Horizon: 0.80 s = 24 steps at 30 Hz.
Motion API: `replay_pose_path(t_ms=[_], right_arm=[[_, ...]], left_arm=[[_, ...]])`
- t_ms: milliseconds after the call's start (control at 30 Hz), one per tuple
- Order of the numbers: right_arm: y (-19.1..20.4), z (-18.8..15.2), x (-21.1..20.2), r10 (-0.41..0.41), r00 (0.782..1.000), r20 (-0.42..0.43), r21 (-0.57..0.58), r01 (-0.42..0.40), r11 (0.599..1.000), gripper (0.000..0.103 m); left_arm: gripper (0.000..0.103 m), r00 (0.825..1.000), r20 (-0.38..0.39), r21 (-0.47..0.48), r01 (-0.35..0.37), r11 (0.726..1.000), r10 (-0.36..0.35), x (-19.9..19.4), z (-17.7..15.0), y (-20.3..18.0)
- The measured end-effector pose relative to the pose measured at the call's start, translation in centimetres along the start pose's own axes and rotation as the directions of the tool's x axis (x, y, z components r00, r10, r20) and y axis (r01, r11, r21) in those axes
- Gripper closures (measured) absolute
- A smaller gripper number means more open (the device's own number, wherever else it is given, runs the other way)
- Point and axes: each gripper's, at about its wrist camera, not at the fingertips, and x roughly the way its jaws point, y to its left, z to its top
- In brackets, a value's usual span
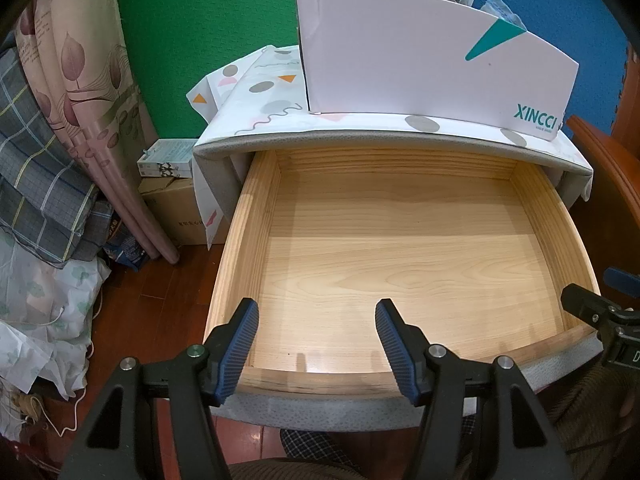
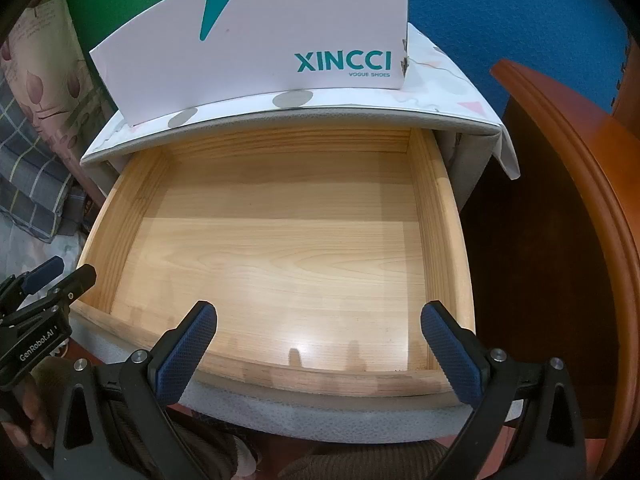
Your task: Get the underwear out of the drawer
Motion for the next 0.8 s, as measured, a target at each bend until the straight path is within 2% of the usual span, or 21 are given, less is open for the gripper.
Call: replay_pose_path(t_ms=[800], right_arm=[[0.14, -0.06, 0.18, -0.005, 1.0, -0.006, 0.0, 0.005, 1.0, 0.002]], left_arm=[[0.041, 1.0, 0.013, 0.007, -0.011, 1.0, 0.011, -0.41, -0.01, -0.08]])
